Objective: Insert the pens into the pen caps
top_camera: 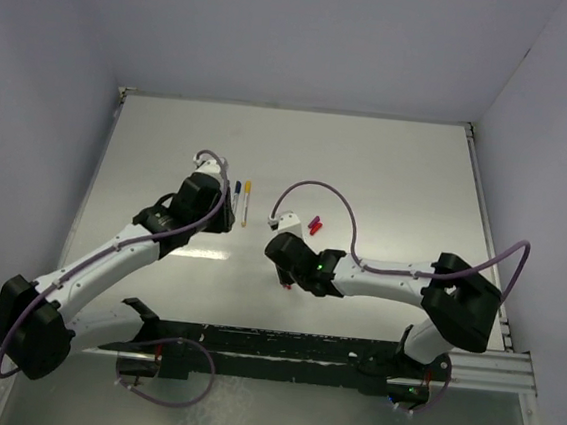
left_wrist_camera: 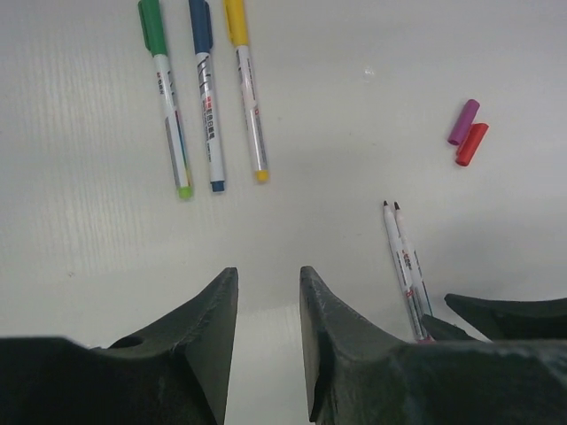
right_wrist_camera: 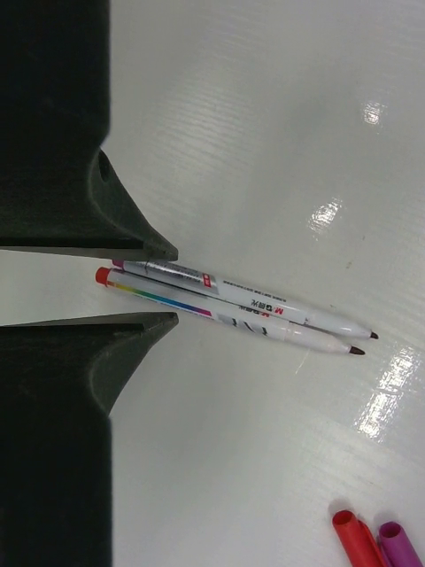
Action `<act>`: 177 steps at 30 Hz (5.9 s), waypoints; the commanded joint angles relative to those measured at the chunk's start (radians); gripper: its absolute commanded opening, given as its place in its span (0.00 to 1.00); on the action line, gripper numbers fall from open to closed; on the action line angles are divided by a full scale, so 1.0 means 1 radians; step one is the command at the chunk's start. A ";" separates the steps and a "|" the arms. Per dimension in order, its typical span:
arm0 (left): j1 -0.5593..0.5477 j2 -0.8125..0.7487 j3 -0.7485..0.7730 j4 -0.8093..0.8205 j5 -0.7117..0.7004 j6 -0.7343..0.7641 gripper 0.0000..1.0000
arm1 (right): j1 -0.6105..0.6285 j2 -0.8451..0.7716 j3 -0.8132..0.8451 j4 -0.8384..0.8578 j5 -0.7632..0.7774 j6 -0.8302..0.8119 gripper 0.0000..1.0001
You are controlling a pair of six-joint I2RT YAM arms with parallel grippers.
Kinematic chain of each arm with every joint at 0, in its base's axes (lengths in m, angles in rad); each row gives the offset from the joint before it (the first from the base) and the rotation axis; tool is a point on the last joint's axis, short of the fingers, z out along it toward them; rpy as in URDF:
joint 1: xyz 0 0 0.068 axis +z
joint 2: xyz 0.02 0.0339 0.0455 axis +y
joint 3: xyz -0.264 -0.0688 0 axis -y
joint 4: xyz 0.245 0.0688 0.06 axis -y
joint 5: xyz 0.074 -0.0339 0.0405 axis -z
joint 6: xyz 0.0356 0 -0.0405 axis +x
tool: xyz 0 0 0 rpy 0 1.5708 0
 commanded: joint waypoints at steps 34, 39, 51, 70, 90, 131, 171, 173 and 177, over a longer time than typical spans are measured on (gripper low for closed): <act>-0.003 -0.110 -0.120 0.051 0.079 -0.031 0.39 | -0.042 0.142 0.139 0.036 0.038 -0.010 0.32; -0.004 -0.113 -0.120 0.046 0.077 -0.031 0.39 | -0.046 0.162 0.139 0.050 0.015 -0.010 0.31; -0.004 -0.113 -0.116 0.043 0.071 -0.029 0.39 | -0.048 0.203 0.183 0.030 -0.003 -0.002 0.30; -0.004 -0.099 -0.130 0.060 0.077 -0.031 0.39 | -0.048 0.200 0.231 -0.031 0.056 -0.035 0.31; -0.004 -0.086 -0.139 0.072 0.072 -0.031 0.39 | -0.048 0.270 0.260 -0.036 0.012 -0.041 0.26; -0.004 -0.066 -0.153 0.092 0.073 -0.034 0.40 | -0.038 0.310 0.311 -0.071 0.029 -0.052 0.28; -0.004 -0.062 -0.170 0.097 0.071 -0.040 0.39 | -0.017 0.336 0.310 -0.079 -0.003 -0.016 0.27; -0.004 -0.062 -0.169 0.095 0.072 -0.039 0.39 | -0.017 0.337 0.307 -0.080 0.001 -0.011 0.27; -0.004 -0.065 -0.165 0.093 0.073 -0.039 0.39 | -0.023 0.341 0.306 -0.079 -0.005 0.002 0.27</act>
